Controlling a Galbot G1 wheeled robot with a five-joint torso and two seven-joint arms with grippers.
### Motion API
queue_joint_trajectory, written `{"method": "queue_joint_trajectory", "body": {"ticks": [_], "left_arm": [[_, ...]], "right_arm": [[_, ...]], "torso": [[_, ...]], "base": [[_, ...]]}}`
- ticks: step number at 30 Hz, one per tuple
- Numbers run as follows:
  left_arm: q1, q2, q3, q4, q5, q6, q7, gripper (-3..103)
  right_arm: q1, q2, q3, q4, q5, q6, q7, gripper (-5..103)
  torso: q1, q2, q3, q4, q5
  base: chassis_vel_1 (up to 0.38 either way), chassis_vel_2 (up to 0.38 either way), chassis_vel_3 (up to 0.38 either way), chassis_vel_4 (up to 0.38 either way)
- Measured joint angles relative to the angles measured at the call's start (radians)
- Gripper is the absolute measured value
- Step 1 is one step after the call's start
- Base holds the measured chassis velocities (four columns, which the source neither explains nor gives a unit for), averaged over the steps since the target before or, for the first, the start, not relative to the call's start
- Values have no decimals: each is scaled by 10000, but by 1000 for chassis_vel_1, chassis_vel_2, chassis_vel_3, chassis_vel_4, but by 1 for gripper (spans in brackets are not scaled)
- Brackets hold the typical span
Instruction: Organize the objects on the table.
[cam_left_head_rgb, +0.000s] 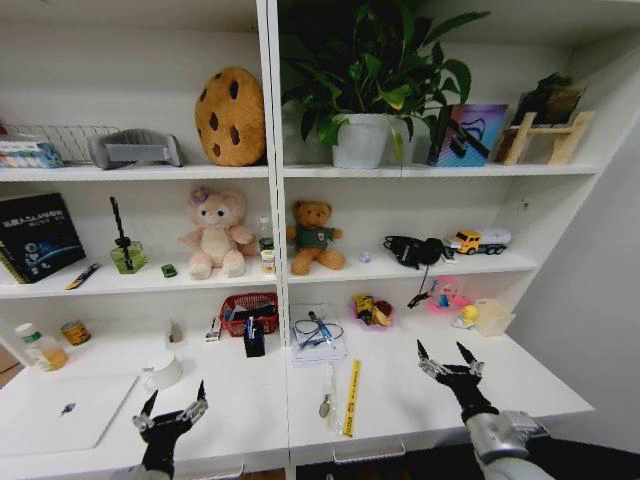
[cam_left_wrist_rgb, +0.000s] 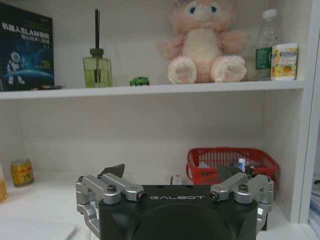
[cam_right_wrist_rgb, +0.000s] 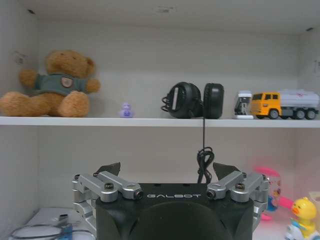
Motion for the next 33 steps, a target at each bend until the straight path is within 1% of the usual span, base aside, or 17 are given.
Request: {"method": "queue_joint_trajectory", "body": {"ticks": [2, 7, 9, 10, 12, 14, 16, 18, 20, 24, 28, 33], "left_arm": [[55, 220, -514, -398, -317, 319, -32, 100], [138, 345, -921, -753, -497, 564, 64, 100], [145, 406, -1115, -933, -807, 704, 84, 100], [145, 406, -1115, -933, -807, 704, 84, 100], [154, 442, -1322, -981, -1099, 811, 79, 100], [170, 444, -1360, -982, -1178, 856, 79, 100], [238, 352, -1309, -982, -1508, 1022, 12, 100], [264, 279, -1239, -982, -1574, 1074, -21, 100], [296, 174, -1138, -981, -1569, 1112, -38, 100], [441, -121, -798, -966, -1390, 1193, -98, 100], [454, -139, -832, -955, -1277, 1213, -76, 100], [459, -139, -846, -947, -1252, 1218, -67, 100]], "right_arm": [[-245, -10, 139, 144, -265, 409, -348, 100], [-545, 174, 354, 212, -442, 744, -534, 100], [-731, 264, 367, 214, -527, 939, -617, 100], [-731, 264, 367, 214, -527, 939, -617, 100], [-826, 343, 279, 283, -562, 1002, -616, 100], [-859, 391, 239, 342, -567, 1005, -601, 100], [-881, 535, 111, 494, -626, 1000, -457, 100], [-860, 593, 37, 549, -675, 965, -336, 100], [-794, 669, -94, 629, -724, 840, -188, 100], [-470, 744, -497, 835, -803, 327, 149, 100], [-333, 680, -563, 954, -775, 109, 228, 100], [-304, 664, -564, 969, -773, 59, 267, 100]], "torso": [[0, 0, 0, -1, 1], [0, 0, 0, -1, 1], [0, 0, 0, -1, 2], [0, 0, 0, -1, 2], [-1, -1, 0, -1, 2], [0, -1, 0, 0, 2], [0, -1, 0, -1, 1], [0, -1, 0, -1, 1], [-1, -1, 0, -1, 2], [0, -1, 0, 1, 3], [-1, -1, 0, 0, 2], [0, -1, 0, 0, 2]], "base": [[0, 0, 0, 0], [0, 0, 0, 0], [0, 0, 0, 0], [0, 0, 0, 0], [0, 0, 0, 0], [0, 0, 0, 0], [0, 0, 0, 0], [0, 0, 0, 0], [0, 0, 0, 0], [0, 0, 0, 0], [0, 0, 0, 0], [0, 0, 0, 0]]}}
